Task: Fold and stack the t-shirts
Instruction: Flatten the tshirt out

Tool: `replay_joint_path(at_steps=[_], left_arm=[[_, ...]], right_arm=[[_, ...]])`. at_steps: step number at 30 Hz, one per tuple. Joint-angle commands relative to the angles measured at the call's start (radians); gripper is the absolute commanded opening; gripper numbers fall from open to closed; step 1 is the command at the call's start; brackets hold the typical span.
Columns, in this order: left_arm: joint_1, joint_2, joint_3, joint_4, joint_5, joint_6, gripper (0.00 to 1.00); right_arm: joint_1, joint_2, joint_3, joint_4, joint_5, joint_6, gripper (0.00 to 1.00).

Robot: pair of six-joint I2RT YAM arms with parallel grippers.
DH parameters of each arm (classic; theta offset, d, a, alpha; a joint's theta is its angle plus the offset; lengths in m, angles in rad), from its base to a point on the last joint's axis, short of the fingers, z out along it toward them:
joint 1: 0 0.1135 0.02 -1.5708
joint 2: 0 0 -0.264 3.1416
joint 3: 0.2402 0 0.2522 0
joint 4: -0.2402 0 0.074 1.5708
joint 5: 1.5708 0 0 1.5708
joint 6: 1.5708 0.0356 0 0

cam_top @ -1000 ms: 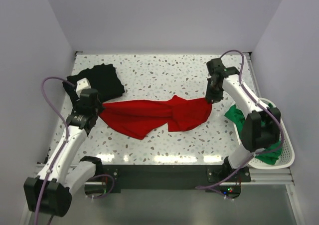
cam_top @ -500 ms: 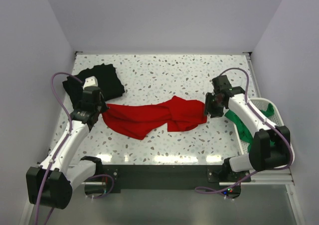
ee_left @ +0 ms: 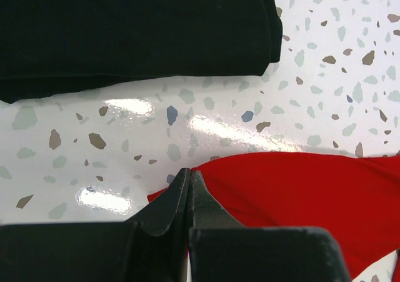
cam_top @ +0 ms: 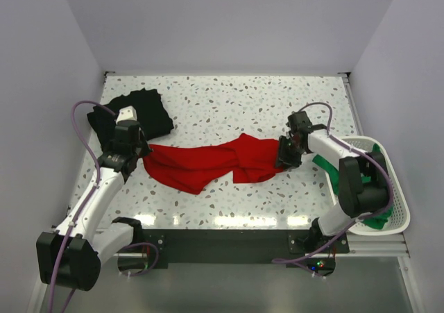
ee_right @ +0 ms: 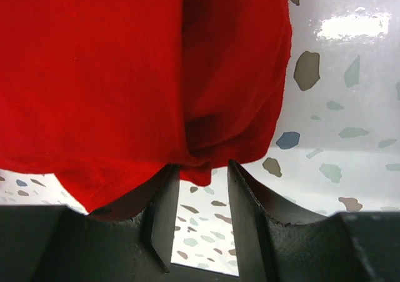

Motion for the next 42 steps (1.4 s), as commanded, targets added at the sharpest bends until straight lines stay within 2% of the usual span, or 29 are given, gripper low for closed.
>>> replay_joint_path(at_steps=[1, 10, 14, 18, 23, 26, 34, 42], left_arm=[[0.005, -0.006, 0.012, 0.036, -0.001, 0.006, 0.00], [0.006, -0.017, 0.007, 0.022, -0.016, 0.007, 0.00], [0.006, -0.021, 0.006, 0.008, -0.022, 0.009, 0.00], [0.006, -0.032, 0.001, 0.005, -0.027, 0.009, 0.00], [0.006, -0.044, 0.006, -0.002, -0.037, 0.014, 0.00], [0.006, -0.050, 0.004, -0.004, -0.042, 0.021, 0.00], [0.006, -0.064, 0.055, 0.001, -0.070, 0.064, 0.00], [0.006, -0.001, 0.440, -0.051, -0.076, 0.067, 0.00]], right_arm=[[0.002, 0.019, -0.007, 0.049, -0.030, 0.006, 0.40], [0.001, 0.034, -0.025, 0.052, -0.056, 0.008, 0.35], [0.001, 0.027, -0.019, 0.045, -0.075, 0.017, 0.17], [0.002, 0.014, -0.007, 0.024, -0.087, 0.019, 0.10], [0.002, -0.033, 0.044, -0.059, -0.070, 0.016, 0.07], [-0.001, -0.085, 0.096, -0.123, -0.044, 0.009, 0.00], [-0.019, -0.148, 0.398, -0.306, 0.039, 0.017, 0.00], [-0.050, -0.193, 0.945, -0.470, 0.226, 0.022, 0.00]])
